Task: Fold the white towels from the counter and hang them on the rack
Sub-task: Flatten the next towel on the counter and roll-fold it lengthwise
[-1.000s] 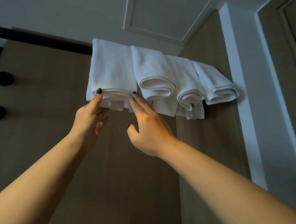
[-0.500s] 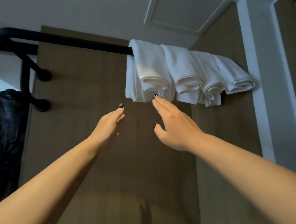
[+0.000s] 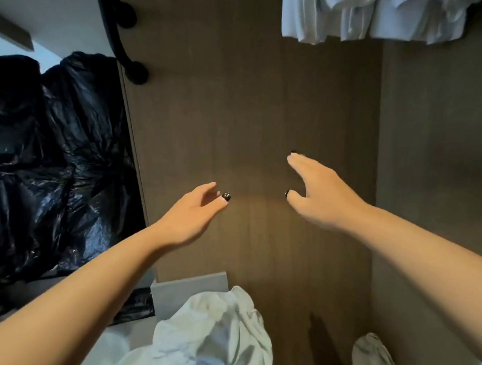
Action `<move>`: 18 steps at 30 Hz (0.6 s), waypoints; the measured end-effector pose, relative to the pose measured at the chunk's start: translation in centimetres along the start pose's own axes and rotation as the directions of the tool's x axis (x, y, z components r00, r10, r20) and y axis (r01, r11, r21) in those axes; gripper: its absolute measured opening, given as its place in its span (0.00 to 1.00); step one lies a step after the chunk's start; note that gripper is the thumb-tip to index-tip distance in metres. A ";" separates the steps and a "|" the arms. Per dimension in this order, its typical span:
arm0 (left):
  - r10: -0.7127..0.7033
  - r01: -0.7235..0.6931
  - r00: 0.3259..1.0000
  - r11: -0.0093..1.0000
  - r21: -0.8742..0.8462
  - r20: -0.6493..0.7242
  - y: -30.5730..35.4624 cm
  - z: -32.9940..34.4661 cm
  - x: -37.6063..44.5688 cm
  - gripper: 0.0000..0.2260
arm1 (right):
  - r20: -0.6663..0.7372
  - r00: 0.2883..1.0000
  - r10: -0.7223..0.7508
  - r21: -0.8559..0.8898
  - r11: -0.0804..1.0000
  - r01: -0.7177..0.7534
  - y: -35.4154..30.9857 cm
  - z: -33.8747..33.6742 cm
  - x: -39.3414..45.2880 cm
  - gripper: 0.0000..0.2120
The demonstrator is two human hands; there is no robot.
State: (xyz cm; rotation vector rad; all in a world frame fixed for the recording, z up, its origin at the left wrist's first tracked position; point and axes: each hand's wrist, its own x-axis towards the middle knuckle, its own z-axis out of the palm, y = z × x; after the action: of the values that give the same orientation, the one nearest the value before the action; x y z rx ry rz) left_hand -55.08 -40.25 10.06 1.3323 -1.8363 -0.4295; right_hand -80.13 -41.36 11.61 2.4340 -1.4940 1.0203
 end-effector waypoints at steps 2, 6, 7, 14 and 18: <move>-0.032 0.030 0.999 0.999 0.037 0.034 -2.5 0.3 -1.7 0.33 | 0.101 0.995 -0.010 -0.024 1.000 0.013 -0.3 3.3 -0.9 0.32; -0.113 0.099 0.985 0.989 0.107 0.128 -8.1 1.2 -4.3 0.33 | 0.300 0.954 -0.023 -0.035 0.999 0.035 -0.3 10.0 -2.4 0.32; -0.128 0.108 0.981 0.985 0.135 0.147 -9.4 1.6 -4.9 0.33 | 0.345 0.938 -0.030 -0.023 0.999 0.040 -0.1 11.7 -2.8 0.32; -0.320 0.268 0.919 0.936 0.230 0.232 -18.4 5.6 -6.7 0.31 | 0.578 0.815 -0.037 0.094 0.995 -0.022 2.8 23.1 -4.3 0.31; -0.425 0.408 0.882 0.905 0.118 0.206 -23.7 7.8 -6.5 0.32 | 0.671 0.740 -0.041 0.157 0.984 -0.089 5.1 28.8 -4.3 0.30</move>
State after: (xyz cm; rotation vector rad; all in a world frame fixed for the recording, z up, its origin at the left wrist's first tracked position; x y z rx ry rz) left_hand -45.33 -44.88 -13.40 1.8011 -1.7496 -0.7780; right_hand -71.64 -52.76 -14.26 3.1310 -1.6550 0.2476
